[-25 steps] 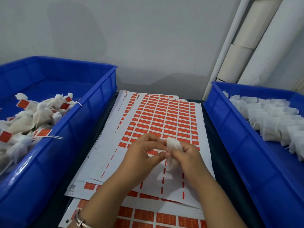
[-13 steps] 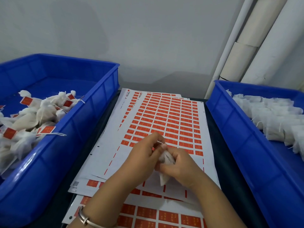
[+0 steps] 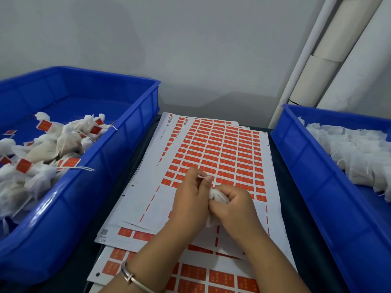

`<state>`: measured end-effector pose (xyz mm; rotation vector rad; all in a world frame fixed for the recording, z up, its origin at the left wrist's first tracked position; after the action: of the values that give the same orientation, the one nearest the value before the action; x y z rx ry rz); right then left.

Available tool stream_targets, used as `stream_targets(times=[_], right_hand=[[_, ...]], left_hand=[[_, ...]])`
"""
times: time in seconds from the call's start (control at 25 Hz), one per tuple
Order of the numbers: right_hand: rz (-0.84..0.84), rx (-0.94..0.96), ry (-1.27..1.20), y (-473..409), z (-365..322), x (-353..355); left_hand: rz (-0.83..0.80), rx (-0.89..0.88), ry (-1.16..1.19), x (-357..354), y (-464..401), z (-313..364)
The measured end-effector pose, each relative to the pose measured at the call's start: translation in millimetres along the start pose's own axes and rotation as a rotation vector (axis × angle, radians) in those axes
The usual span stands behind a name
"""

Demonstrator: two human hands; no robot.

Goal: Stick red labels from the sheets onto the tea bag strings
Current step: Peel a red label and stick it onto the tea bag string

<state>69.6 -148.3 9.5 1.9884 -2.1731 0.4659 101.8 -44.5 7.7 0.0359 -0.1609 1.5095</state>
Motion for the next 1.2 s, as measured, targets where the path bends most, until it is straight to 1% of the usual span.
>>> stream_targets(times=[0.12, 0.2, 0.24, 0.36, 0.4, 0.48, 0.56, 0.68, 0.76, 0.84, 0.88, 1.0, 1.08, 1.2], right_hand=[[0.170, 0.006, -0.008, 2.0, 0.4, 0.1], [0.218, 0.019, -0.026, 2.5, 1.4, -0.3], [0.236, 0.063, 0.039, 3.3, -0.1, -0.2], [0.387, 0.313, 0.383, 7.4, -12.4, 6.6], [0.421, 0.370, 0.445, 8.2, -14.1, 7.9], [0.423, 0.402, 0.487, 7.5, -13.9, 8.4], [0.387, 0.366, 0.480, 4.7, -10.7, 8.0], [0.358, 0.267, 0.461, 0.7, -0.2, 10.1], [0.362, 0.184, 0.412, -3.0, 6.7, 14.9], [0.363, 0.098, 0.351, -6.1, 11.8, 20.3], [0.360, 0.052, 0.318, -6.9, 13.2, 22.4], [0.302, -0.062, 0.182, -8.2, 14.7, 23.0], [0.216, -0.157, 0.027, -9.5, 18.4, 16.9], [0.074, -0.330, -0.132, -6.2, 23.3, 4.5]], left_hand=[[0.062, 0.041, 0.032, -1.1, 2.0, -2.3], [0.080, 0.077, 0.033, 0.1, 0.6, -3.7], [0.085, 0.102, 0.037, 0.5, -0.6, -5.9], [0.082, 0.229, 0.110, 0.4, -2.5, -15.6], [0.075, 0.270, 0.126, -0.1, -2.9, -18.3], [0.056, 0.317, 0.123, -1.8, -3.5, -22.1], [0.045, 0.324, 0.136, -1.6, -2.8, -22.1], [0.003, 0.273, 0.220, -0.8, -2.1, -18.8], [-0.078, 0.192, 0.250, -1.2, -2.8, -14.2], [-0.188, 0.115, 0.223, -6.5, -1.9, -8.9], [-0.212, 0.099, 0.194, -9.0, -1.7, -7.7], [-0.175, 0.089, 0.133, -9.6, -2.8, -8.5], [-0.122, 0.097, 0.131, -5.1, -6.0, -11.8], [-0.059, 0.106, 0.080, 0.9, -9.4, -17.5]])
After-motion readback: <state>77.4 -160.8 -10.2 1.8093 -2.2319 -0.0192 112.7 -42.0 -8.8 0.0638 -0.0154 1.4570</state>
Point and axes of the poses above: each hand's wrist, its own y-axis away from the middle knuckle, its own x-axis out of the back of the hand, z = x × y, the point moved 6 cm from there along -y, towards the middle knuckle, and after that the axes turned 1 degree about -z, right-handed, at the moved point
